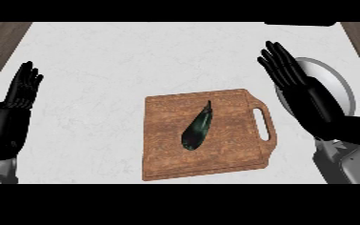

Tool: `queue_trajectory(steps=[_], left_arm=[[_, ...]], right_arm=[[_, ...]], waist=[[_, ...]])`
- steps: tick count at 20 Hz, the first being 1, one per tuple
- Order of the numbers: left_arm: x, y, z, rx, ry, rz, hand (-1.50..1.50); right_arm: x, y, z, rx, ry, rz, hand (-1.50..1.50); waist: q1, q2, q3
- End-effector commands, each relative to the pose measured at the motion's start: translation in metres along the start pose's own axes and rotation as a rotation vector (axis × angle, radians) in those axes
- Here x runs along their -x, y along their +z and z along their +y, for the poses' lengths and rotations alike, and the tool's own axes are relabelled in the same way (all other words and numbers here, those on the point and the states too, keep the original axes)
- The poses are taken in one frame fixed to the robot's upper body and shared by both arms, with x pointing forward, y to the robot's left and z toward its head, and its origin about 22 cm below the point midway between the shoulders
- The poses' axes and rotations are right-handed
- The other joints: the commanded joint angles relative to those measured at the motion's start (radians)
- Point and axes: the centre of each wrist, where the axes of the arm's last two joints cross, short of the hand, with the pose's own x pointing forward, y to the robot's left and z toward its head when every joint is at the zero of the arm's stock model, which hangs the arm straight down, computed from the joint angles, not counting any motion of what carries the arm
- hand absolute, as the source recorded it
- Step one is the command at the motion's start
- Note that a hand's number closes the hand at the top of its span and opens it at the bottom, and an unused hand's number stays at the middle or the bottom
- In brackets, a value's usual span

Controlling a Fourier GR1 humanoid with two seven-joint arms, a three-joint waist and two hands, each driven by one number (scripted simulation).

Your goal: Pick the eggplant from the cutting board and place it in the pan

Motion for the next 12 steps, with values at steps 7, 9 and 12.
queue_trajectory(steps=[7,9,12], left_arm=[[0.003,-0.004,-0.040,0.036,0.226,0.228,0.00],[0.007,-0.006,-0.036,-0.009,0.233,0.265,0.00],[0.001,-0.014,-0.039,-0.002,0.253,0.295,0.00]], right_arm=[[0.057,0.016,-0.035,0.490,0.108,0.380,1.50],[0.060,0.028,-0.027,0.641,0.202,0.302,1.50],[0.056,0.060,0.017,0.542,0.293,0.349,-1.50]], waist=[[-0.052,-0.022,0.000],[-0.079,-0.036,0.002],[-0.090,-0.045,0.003]])
